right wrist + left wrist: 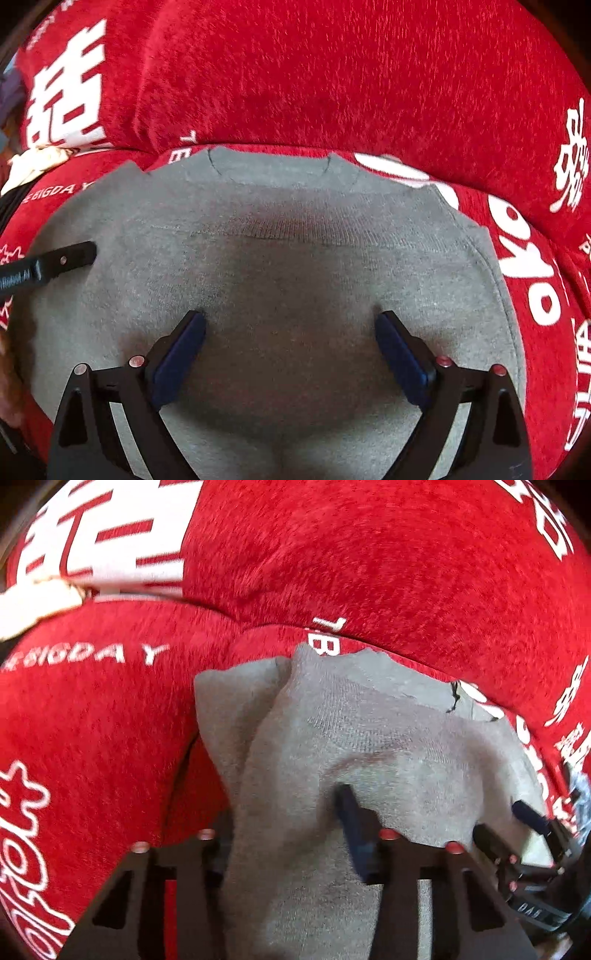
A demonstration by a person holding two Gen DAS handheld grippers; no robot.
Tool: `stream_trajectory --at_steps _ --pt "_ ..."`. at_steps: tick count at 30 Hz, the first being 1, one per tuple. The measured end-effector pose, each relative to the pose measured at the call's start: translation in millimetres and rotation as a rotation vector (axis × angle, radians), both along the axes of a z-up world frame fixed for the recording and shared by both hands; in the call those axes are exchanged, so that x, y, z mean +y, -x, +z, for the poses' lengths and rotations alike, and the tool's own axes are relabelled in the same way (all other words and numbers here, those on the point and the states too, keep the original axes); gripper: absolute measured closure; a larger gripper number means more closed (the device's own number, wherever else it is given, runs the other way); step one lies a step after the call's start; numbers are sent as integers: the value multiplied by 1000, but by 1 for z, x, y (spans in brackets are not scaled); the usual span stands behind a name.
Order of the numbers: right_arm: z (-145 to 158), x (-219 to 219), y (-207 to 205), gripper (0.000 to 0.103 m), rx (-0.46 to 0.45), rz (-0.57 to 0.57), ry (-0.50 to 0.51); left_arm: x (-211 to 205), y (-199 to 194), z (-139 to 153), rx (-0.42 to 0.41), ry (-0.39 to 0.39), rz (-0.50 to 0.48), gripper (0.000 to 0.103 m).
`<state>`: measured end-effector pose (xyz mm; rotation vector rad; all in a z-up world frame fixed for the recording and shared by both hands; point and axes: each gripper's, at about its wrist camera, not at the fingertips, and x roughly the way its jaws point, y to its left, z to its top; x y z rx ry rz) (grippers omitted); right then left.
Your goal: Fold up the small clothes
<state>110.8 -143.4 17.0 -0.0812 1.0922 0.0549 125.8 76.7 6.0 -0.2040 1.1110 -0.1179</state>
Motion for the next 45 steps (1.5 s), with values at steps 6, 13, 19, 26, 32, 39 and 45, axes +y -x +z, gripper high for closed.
stream_trajectory --at_steps 6,13,19,26,32,39,45 --pt "-10 4 -6 1 -6 -51 38 3 0 5 -5 -5 -5 75" --pt "-13 4 1 1 -69 -58 38 2 3 7 -11 14 -4 79" --pt "-10 3 -3 1 -15 -65 36 11 4 12 12 85 12 81" --pt "2 -6 7 0 63 -77 -20 12 5 27 25 123 22 81" --pt "-9 -5 24 1 15 -41 34 -3 -2 34 55 34 28 81" --pt "16 -38 21 0 -2 -78 -49 -14 -4 49 74 -25 39 81" --pt "21 -94 35 0 -7 -144 -99 -45 -6 72 72 -121 39 81"
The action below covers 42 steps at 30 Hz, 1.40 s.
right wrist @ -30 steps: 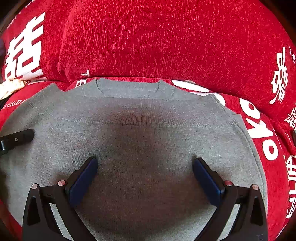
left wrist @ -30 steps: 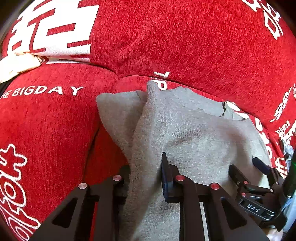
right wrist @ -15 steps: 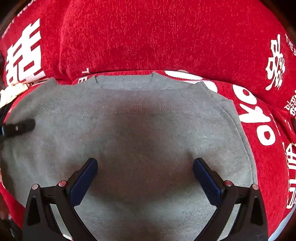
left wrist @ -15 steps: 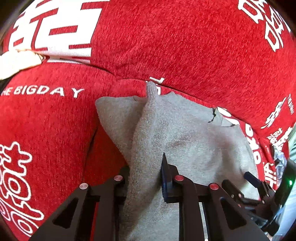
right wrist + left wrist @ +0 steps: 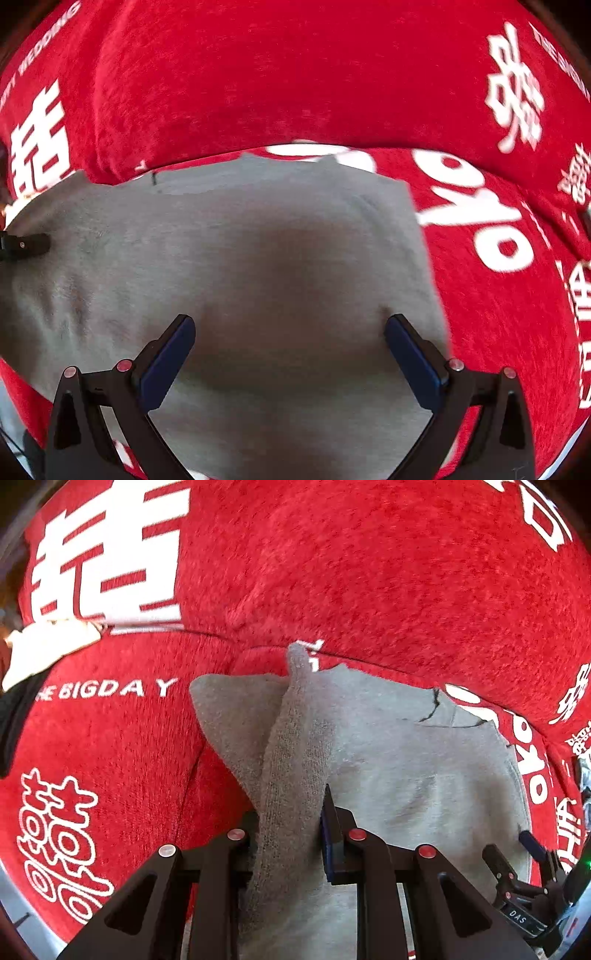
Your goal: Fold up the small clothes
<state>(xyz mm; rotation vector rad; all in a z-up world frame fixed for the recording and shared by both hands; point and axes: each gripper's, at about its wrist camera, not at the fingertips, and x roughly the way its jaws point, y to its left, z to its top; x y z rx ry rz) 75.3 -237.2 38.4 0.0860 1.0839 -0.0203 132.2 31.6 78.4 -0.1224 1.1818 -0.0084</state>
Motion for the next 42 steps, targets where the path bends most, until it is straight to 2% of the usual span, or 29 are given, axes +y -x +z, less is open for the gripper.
stream_trajectory --at_steps 6,12,16,20,23,26,27,28,30,32,35,36,37,38,39,40,42 --pt "12 -30 14 0 -44 3 -31 -60 -3 32 2 -71 -10 82" --pt "22 -76 31 0 -94 -53 -80 -150 -5 49 -13 -115 -73 82" --pt "21 -111 42 0 -105 -113 -107 -222 -4 32 10 -142 -133 82" --pt "12 -136 50 0 -87 -159 -129 -295 3 -11 62 -196 -219 82" --pt "3 -146 57 0 -70 -180 -152 -329 12 -45 80 -305 -249 82" --pt "3 -147 64 0 -85 -171 -156 -349 27 -56 7 -438 -292 81" --pt "3 -147 65 1 -84 -168 -154 -351 29 -56 8 -448 -300 72" --pt "4 -147 66 0 -84 -164 -155 -351 30 -54 15 -431 -307 62" --pt "5 -147 70 0 -85 -161 -155 -346 32 -40 30 -344 -314 47" --pt "7 -148 74 0 -86 -167 -159 -338 37 -17 39 -230 -320 45" --pt "11 -150 84 0 -87 -180 -169 -326 53 23 21 -84 -378 45" --pt "13 -151 88 0 -89 -184 -176 -316 61 38 -2 -40 -402 45" --pt "16 -152 91 0 -95 -186 -183 -304 69 51 -30 -7 -417 37" --pt "20 -153 95 0 -102 -186 -191 -289 78 66 -72 26 -413 24" --pt "24 -153 98 0 -111 -187 -201 -271 84 75 -114 46 -391 0" --pt "27 -153 100 0 -118 -187 -210 -243 94 84 -187 64 -344 0" --pt "36 -153 102 0 -136 -181 -250 -210 100 83 -218 70 -297 0"
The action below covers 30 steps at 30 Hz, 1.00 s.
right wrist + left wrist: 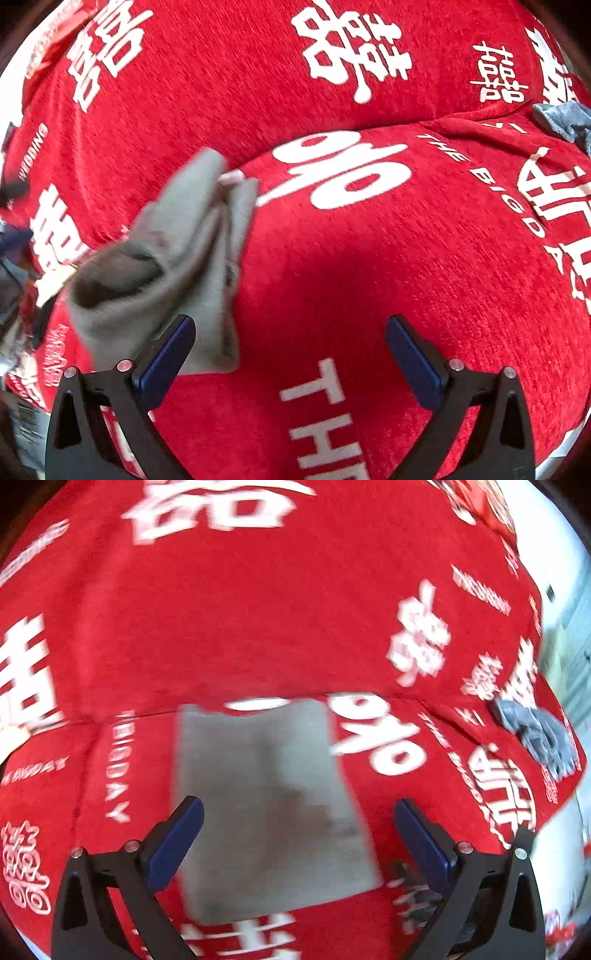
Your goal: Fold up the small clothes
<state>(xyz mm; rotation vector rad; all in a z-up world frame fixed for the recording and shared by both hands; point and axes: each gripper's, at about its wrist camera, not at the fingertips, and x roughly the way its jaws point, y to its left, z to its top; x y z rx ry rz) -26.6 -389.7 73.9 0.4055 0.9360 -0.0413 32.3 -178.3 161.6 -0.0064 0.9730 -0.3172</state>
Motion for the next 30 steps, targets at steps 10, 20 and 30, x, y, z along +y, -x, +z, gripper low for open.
stream_trajectory --at_steps 10,20,30 --pt "17 25 0 0 -49 100 -270 67 59 -99 -11 -253 5 0" --pt "1 66 -46 6 86 164 -391 41 25 -133 11 -233 1 0" --pt "-28 79 -38 73 168 151 -244 90 36 -137 102 -82 63 16"
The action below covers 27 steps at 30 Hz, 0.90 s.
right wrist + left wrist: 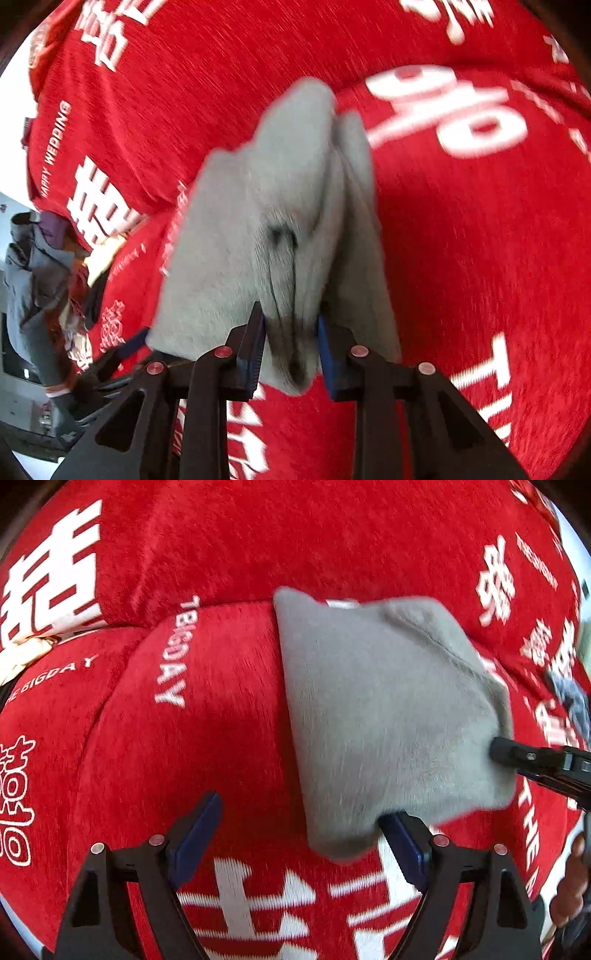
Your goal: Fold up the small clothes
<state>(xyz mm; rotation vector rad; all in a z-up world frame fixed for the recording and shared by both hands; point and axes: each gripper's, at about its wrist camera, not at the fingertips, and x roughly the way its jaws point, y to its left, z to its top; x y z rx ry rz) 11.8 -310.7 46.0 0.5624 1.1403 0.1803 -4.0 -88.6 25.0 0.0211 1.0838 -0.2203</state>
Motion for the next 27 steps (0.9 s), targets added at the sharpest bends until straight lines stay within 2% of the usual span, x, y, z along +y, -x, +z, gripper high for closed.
stream_trajectory --at_steps 1,3,5,6,8,10,15,18,19,20,22,23,24,27 --pt "-1 -5 5 73 -8 -9 -31 -1 5 4 -6 -4 -18 16" --pt "9 -16 9 61 -42 -30 -58 -4 18 21 -50 13 -67 16" --pt "26 -29 5 17 -90 -60 -43 -9 25 42 -94 42 -114 16" --pt "36 -37 1 13 -127 -83 -39 -14 26 51 -111 53 -131 16" --pt "50 -47 -16 12 -164 -93 -56 -24 25 65 -139 80 -157 16" --pt "50 -53 -47 12 -139 -56 -76 -38 13 69 -128 119 -170 16" --pt "17 -50 -113 12 0 -17 -41 -71 -23 37 -6 155 -162 16" --pt "4 -45 -134 12 -1 16 -28 -76 -30 22 33 191 -139 16" --pt "1 -42 -140 13 -14 30 -30 -78 -30 18 35 194 -137 16" --pt "-3 -37 -145 31 -25 55 -29 -80 -31 15 39 197 -137 16" --pt "-7 -22 -159 81 -7 140 34 -88 -31 9 52 186 -146 16" --pt "-3 -14 -161 85 -23 171 80 -91 -31 9 55 184 -155 16" --pt "12 -5 -162 93 -89 215 108 -95 -31 10 61 195 -169 16" --pt "51 4 -160 94 -243 293 112 -110 -30 15 82 255 -215 16"
